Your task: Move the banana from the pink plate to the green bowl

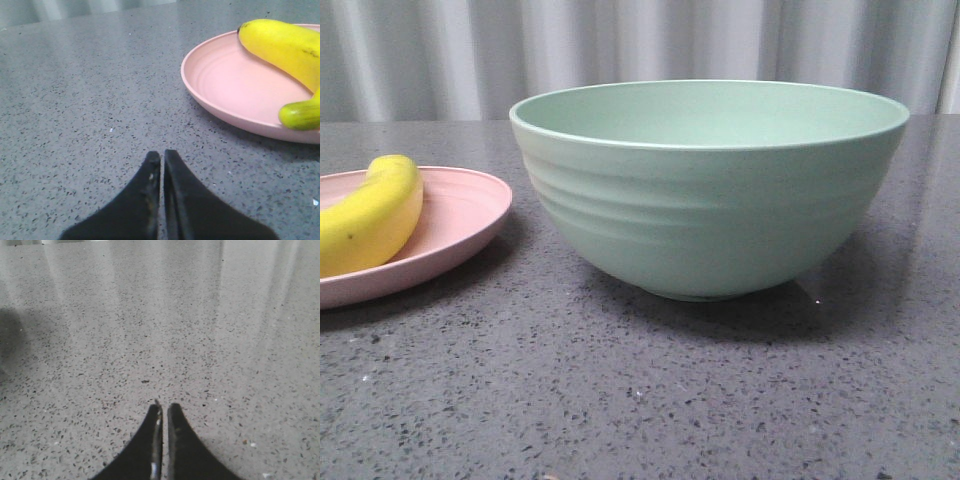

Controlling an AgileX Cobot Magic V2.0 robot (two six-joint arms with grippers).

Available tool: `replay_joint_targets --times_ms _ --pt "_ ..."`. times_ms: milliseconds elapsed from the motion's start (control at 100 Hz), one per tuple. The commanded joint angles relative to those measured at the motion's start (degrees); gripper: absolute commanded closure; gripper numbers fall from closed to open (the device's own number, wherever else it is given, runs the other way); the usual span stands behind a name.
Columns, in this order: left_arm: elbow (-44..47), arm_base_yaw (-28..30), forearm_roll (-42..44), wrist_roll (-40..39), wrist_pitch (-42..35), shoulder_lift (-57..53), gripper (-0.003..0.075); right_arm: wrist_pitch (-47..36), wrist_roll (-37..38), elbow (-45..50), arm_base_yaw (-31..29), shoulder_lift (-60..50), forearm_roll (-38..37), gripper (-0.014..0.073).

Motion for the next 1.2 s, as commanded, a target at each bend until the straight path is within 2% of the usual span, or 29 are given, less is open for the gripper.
replay_joint_targets --times_ms 0,980,1190 --pt "0.64 0.08 0.00 -0.32 -3.46 -1.68 0.0741 -1.13 0.00 1.08 -0.26 -1.40 0.02 0.0659" --pt "0.64 0.08 0.00 -0.32 -3.46 -1.68 0.0741 -1.13 0.00 1.08 -0.26 -1.40 0.02 0.0659" --pt "0.64 0.08 0.00 -0.32 -6.86 -1.68 0.0741 -1.25 0.00 1.08 -0.26 -1.40 -1.53 0.0659"
